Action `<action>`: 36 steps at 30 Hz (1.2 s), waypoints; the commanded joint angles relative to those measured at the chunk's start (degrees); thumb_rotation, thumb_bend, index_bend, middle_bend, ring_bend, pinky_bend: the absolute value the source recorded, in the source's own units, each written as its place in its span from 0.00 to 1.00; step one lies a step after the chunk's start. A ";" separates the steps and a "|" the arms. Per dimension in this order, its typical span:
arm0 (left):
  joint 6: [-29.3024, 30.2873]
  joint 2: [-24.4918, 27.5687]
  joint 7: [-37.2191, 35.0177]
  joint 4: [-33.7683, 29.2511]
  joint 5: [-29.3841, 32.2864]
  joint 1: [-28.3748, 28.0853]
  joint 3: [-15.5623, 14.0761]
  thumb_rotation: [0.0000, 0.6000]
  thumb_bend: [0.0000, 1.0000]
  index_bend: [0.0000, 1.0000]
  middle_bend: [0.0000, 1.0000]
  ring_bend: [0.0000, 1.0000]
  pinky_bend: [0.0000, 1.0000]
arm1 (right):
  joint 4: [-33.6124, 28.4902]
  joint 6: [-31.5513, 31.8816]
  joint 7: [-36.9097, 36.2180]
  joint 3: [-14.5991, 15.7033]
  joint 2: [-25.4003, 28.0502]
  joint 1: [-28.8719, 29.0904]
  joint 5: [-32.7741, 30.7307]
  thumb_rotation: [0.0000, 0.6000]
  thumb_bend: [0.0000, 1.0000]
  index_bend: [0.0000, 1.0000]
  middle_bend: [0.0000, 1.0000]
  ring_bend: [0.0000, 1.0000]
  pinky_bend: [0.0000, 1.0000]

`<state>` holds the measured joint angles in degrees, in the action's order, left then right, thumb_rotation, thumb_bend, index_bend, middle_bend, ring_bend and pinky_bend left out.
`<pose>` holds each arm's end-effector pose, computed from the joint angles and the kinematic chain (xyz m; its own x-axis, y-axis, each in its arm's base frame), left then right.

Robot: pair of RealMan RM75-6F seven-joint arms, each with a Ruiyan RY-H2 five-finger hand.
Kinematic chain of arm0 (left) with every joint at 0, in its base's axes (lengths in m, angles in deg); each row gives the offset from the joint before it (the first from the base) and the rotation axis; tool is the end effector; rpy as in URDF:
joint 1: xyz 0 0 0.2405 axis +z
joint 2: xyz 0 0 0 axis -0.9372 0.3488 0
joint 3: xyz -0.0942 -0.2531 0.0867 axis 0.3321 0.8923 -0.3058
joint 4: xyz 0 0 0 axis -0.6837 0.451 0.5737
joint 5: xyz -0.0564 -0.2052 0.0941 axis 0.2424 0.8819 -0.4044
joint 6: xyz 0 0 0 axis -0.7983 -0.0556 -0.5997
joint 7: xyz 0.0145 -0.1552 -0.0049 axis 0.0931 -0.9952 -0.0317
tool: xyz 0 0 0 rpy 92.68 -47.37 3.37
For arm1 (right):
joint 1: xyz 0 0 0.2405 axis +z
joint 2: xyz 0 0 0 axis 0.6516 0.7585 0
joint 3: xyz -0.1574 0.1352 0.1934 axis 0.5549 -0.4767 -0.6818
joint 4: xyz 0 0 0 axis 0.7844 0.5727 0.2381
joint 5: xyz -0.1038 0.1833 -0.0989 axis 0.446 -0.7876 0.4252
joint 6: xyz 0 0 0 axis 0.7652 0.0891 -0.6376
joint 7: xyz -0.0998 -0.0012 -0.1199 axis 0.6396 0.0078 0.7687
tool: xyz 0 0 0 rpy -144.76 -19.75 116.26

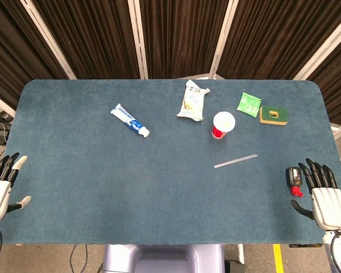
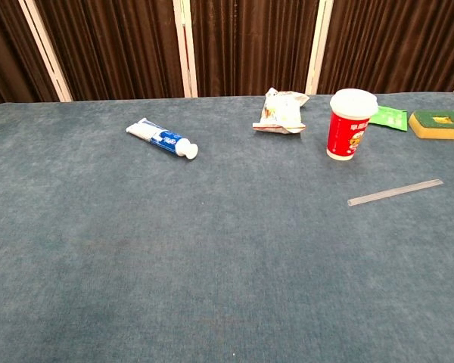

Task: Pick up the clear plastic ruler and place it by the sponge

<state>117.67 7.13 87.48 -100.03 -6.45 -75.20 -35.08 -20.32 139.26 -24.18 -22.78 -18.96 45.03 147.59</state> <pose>-0.3410 0.1977 0.1417 0.5066 0.0107 0.8621 0.8620 -0.0288 -0.5061 -0.3419 -0.1979 0.1459 0.4391 0.0374 0.8977 -0.8976 -0.0266 0.4401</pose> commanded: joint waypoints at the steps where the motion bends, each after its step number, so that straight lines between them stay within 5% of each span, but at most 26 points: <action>1: 0.19 -0.04 0.02 -0.03 0.05 0.09 0.05 1.00 0.14 0.00 0.00 0.00 0.00 | 0.00 0.02 -0.10 0.05 0.02 0.01 0.15 1.00 0.18 0.05 0.00 0.00 0.00; 8: 0.47 -0.12 0.00 -0.05 0.12 0.22 0.12 1.00 0.14 0.00 0.00 0.00 0.00 | -1.27 -1.33 -1.34 -0.80 0.06 0.94 -0.89 1.00 0.18 0.22 0.00 0.00 0.00; 14: 0.64 -0.25 0.27 -0.07 0.02 0.19 0.21 1.00 0.14 0.00 0.00 0.00 0.00 | -2.10 -7.28 2.08 -4.04 -0.16 6.45 -2.42 1.00 0.23 0.36 0.11 0.00 0.00; 25: 0.64 -0.14 -0.20 -0.09 0.07 0.23 0.20 1.00 0.14 0.00 0.00 0.00 0.00 | 0.17 -24.11 9.14 -9.96 -5.87 18.41 -14.90 1.00 0.32 0.43 0.12 0.00 0.00; 36: 0.29 0.10 -1.03 -0.21 0.19 0.17 0.16 1.00 0.14 0.00 0.00 0.00 0.00 | 8.86 -30.78 15.57 -11.46 -15.35 25.30 -24.62 1.00 0.33 0.43 0.05 0.00 0.00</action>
<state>117.96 7.23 86.47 -100.24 -6.26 -75.03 -34.92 -12.57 109.41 -9.66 -34.05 -33.19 69.44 124.17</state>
